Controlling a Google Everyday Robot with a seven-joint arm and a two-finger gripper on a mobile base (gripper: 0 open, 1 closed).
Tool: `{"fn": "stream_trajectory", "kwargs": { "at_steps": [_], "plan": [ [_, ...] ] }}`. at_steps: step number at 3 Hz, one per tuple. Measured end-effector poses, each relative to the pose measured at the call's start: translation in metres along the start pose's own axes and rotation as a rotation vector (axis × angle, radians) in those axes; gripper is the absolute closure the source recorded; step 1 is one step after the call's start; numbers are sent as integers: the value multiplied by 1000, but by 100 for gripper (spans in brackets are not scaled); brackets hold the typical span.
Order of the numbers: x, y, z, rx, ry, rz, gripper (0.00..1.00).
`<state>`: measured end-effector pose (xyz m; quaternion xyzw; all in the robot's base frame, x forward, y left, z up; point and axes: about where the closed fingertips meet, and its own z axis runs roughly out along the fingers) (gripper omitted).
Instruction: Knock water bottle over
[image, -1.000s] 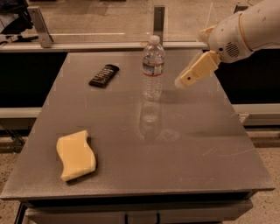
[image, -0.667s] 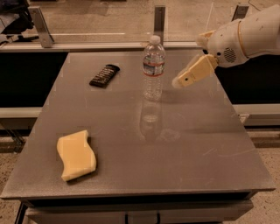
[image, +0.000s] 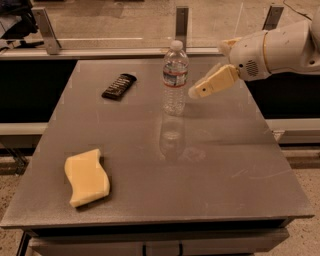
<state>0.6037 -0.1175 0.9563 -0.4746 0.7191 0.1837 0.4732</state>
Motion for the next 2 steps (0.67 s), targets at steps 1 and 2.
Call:
{"fn": "stream_trajectory", "kwargs": {
  "at_steps": [1,2],
  "plan": [
    [-2,-1,8,4,-36,10,0],
    [-3,-3,15,8,-58,16,0]
  ]
}}
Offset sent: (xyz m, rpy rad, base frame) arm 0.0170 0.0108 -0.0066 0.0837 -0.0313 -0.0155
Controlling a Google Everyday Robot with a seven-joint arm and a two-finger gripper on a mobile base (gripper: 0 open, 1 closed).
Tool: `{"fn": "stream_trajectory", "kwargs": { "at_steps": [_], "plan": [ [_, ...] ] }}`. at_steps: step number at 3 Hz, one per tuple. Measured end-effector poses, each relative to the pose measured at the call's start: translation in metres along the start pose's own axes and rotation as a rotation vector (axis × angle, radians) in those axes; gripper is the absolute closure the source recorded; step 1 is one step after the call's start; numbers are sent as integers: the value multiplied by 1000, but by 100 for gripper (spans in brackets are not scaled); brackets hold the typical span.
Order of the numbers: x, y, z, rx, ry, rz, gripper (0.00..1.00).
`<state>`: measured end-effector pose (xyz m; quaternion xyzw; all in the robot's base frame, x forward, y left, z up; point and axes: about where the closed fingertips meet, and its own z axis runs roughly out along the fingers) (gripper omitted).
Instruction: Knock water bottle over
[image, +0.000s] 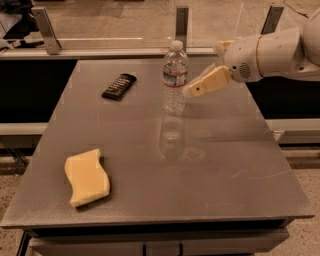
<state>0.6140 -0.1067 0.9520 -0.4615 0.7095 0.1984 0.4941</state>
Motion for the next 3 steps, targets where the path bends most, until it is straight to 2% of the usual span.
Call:
{"fn": "stream_trajectory", "kwargs": {
  "at_steps": [1,2,3],
  "plan": [
    [0,2,13,-10,-48,30,0],
    [-5,10,35,-78,-124,43,0],
    [-11,20,57,-169,-195,40,19]
  ]
}}
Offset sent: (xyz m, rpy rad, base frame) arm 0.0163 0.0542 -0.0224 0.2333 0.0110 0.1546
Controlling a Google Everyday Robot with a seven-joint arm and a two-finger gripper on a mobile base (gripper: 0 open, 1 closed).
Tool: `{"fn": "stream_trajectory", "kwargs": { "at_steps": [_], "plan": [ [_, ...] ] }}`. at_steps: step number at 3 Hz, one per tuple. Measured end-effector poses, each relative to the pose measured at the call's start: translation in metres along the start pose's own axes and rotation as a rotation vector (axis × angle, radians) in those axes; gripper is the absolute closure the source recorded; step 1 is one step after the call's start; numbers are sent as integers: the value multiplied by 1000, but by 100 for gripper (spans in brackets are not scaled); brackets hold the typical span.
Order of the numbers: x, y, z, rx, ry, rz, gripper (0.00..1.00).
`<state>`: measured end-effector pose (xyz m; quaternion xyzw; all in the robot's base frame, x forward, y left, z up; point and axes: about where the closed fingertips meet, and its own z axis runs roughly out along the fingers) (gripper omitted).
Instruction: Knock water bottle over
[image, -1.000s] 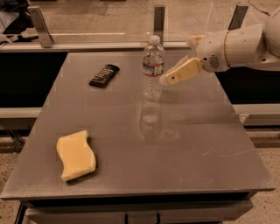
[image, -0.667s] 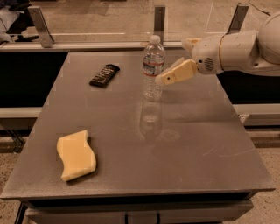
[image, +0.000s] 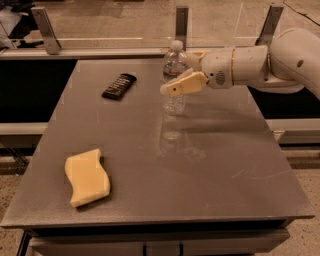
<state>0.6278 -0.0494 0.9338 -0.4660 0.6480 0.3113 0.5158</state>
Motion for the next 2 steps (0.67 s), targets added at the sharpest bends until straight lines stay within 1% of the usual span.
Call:
{"fn": "stream_trajectory", "kwargs": {
  "at_steps": [1,2],
  "plan": [
    [1,4,12,-65,-36,-5,42],
    [10,2,8,-100,-99,52,64]
  ]
}}
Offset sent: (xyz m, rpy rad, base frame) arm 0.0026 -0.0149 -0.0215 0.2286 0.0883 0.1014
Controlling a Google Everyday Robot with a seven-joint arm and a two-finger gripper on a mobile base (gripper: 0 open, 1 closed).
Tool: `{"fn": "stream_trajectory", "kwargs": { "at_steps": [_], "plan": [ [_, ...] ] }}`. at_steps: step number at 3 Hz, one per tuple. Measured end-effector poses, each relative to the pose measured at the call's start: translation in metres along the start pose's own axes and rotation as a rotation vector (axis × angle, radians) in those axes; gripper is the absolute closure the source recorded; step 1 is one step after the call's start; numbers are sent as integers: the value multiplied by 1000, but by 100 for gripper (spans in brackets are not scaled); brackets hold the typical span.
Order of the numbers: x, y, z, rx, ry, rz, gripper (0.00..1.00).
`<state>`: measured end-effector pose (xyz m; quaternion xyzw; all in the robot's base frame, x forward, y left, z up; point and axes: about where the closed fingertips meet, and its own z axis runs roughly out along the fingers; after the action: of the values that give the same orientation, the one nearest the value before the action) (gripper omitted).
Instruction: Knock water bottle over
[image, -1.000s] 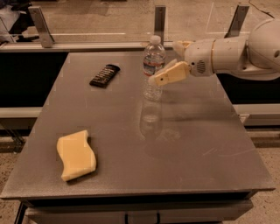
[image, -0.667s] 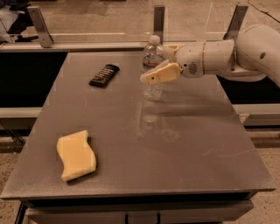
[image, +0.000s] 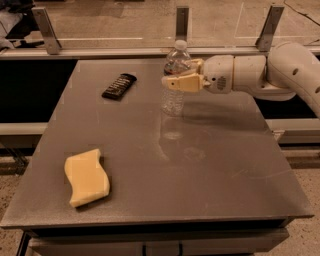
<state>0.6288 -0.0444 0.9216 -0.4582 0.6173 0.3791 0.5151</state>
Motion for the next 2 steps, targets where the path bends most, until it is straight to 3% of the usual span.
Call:
{"fn": "stream_trajectory", "kwargs": {
  "at_steps": [1,2],
  "plan": [
    [-18,-2,-17,-24,6,15,96],
    [-42,9,-24,-24,213,-78,100]
  ]
}}
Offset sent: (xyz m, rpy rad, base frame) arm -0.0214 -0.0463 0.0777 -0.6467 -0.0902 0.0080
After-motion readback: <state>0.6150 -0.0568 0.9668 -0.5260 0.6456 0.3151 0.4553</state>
